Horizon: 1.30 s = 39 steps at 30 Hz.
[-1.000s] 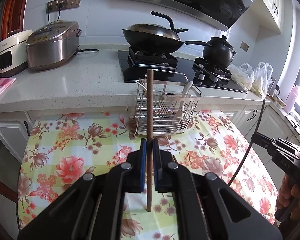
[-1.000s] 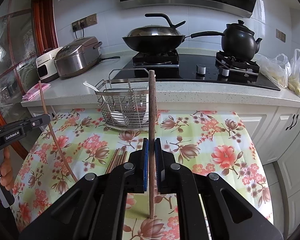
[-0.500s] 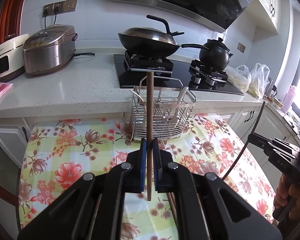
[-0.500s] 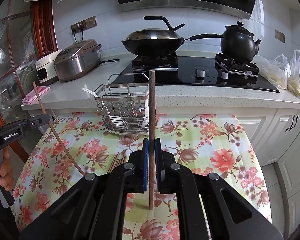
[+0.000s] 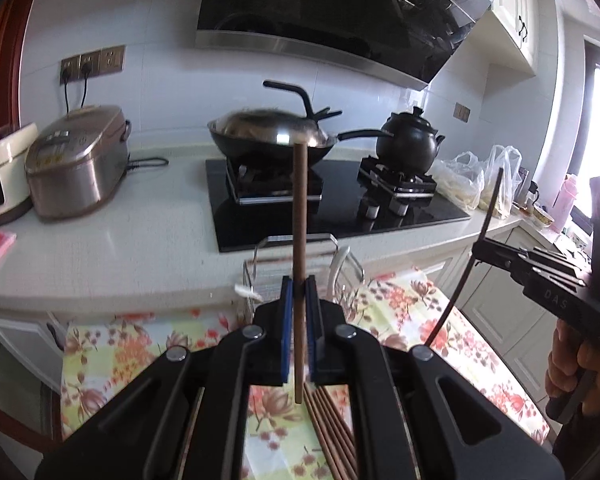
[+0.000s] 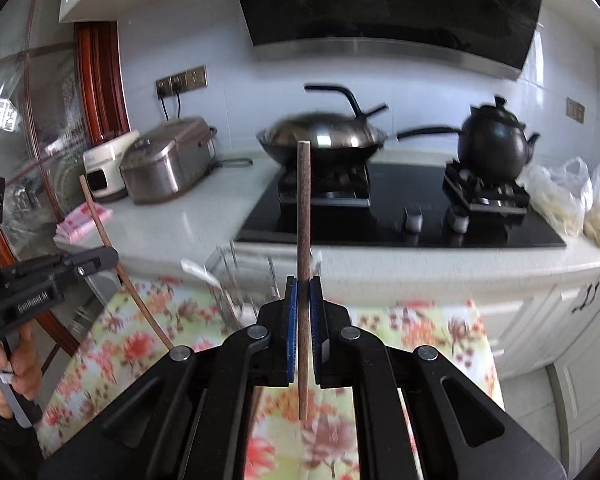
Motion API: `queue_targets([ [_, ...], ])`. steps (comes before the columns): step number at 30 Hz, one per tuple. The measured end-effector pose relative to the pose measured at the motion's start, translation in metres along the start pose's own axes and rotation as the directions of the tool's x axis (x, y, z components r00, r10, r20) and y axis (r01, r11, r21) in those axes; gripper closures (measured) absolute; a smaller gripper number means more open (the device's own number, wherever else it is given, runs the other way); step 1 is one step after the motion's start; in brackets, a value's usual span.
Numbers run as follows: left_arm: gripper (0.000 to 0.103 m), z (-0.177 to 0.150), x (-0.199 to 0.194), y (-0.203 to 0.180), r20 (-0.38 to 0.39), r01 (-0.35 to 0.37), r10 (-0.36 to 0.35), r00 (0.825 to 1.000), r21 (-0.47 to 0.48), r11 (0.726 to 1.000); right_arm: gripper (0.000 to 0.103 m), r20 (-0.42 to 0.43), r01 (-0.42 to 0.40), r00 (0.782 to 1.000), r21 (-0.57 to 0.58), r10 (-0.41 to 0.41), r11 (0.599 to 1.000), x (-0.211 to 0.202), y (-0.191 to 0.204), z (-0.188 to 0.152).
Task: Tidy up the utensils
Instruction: 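Lift the chopsticks upright with both tools and carry them to the wire rack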
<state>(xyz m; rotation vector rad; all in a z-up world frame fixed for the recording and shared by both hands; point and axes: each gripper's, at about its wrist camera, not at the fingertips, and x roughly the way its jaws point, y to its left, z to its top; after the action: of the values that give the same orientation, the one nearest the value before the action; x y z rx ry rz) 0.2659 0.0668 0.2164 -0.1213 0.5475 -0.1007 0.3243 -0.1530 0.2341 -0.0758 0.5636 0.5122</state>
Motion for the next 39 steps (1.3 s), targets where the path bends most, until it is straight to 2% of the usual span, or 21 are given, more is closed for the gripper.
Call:
queue_targets([
  [6, 0.097, 0.045, -0.003, -0.006, 0.045, -0.003, 0.002, 0.999, 0.026, 1.0, 0.096, 0.054, -0.014, 0.998, -0.014, 0.014, 1.0, 0.003, 0.012, 0.054],
  [15, 0.097, 0.098, 0.019, -0.003, 0.078, -0.029, 0.027, 0.997, 0.02, 0.999, 0.096, 0.075, -0.036, 0.997, 0.0, 0.036, 0.999, 0.04, 0.024, 0.101],
  [24, 0.097, 0.107, 0.055, 0.012, 0.076, -0.04, 0.042, 0.996, -0.021, 0.999, 0.096, 0.046, -0.045, 0.998, 0.027, 0.043, 0.999, 0.086, 0.022, 0.101],
  [39, 0.097, 0.075, 0.126, 0.027, -0.012, -0.055, 0.055, 0.998, -0.076, 0.996, 0.096, -0.04, -0.04, 0.998, 0.076, 0.043, 0.996, 0.147, 0.011, 0.061],
])
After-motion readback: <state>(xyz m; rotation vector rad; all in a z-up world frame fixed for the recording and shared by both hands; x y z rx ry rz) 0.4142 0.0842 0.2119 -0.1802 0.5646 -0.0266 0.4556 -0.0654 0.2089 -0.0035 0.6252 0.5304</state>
